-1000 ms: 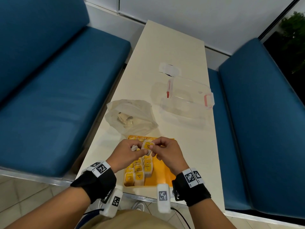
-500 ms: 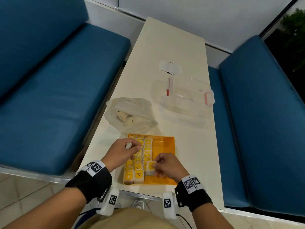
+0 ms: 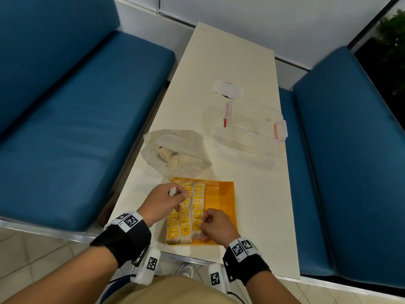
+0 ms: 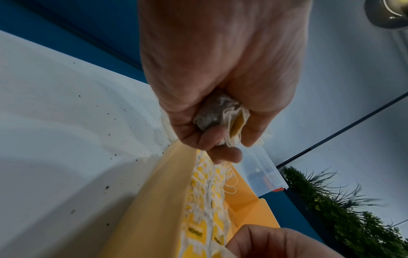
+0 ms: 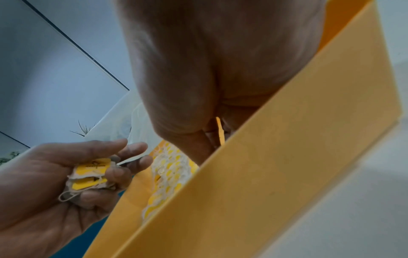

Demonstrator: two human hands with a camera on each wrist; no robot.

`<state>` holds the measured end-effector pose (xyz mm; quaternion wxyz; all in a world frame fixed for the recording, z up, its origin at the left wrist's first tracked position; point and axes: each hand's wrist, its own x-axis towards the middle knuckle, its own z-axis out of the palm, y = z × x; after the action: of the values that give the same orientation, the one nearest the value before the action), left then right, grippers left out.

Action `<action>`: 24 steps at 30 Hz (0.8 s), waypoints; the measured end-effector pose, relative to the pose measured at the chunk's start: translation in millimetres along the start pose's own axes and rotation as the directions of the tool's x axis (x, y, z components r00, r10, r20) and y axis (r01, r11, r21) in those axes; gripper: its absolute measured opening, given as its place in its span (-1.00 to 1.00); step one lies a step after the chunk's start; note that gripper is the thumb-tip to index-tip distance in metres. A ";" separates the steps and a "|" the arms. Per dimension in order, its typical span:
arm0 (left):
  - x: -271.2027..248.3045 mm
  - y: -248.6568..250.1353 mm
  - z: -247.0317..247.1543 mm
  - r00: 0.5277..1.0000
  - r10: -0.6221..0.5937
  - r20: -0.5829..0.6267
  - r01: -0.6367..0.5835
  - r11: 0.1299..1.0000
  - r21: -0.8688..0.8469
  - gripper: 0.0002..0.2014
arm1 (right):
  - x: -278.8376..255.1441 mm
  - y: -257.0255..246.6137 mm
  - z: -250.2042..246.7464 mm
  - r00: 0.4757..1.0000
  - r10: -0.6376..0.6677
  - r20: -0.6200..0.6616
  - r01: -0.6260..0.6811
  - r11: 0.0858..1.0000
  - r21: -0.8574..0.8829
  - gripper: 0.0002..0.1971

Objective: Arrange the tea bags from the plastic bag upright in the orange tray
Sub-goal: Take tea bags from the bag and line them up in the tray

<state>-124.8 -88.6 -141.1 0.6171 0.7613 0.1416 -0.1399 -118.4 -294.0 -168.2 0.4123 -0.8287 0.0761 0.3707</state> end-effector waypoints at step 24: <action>-2.0 5.8 -2.5 0.999 -0.032 0.014 0.032 0.999 0.025 -0.91 | -5.2 -0.9 3.9 0.995 -0.026 -0.093 0.015 0.993 -0.121 -0.81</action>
<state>-124.3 -87.4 -134.6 0.6064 0.7654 0.1477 -0.1569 -123.8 -291.5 -165.5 0.3615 -0.8694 0.0645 0.3307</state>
